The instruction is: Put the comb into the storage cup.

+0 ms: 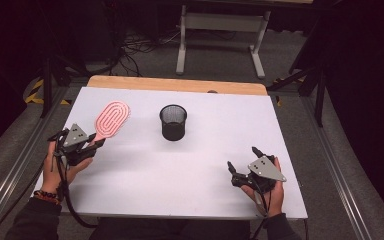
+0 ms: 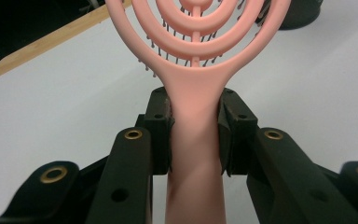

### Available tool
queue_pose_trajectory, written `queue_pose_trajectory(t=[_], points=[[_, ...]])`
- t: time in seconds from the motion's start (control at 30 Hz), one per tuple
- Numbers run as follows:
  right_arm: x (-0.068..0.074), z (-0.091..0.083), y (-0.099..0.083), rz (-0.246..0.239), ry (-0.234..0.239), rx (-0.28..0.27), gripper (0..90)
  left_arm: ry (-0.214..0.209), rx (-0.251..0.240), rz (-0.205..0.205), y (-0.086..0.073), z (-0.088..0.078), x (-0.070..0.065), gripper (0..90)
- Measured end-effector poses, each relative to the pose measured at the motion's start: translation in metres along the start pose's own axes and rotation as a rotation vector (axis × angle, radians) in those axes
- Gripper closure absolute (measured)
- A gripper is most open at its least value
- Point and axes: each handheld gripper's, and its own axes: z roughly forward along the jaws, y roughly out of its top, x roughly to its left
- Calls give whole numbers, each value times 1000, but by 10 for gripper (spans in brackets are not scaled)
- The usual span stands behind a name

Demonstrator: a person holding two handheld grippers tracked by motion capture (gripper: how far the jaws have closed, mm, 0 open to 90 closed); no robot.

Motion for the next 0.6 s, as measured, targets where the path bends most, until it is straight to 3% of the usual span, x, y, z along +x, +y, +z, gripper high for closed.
queue_pose_trajectory(t=[0.6], points=[[1,2,-1,4,2,1,94,13,-101,4,4,-7,-7,693]])
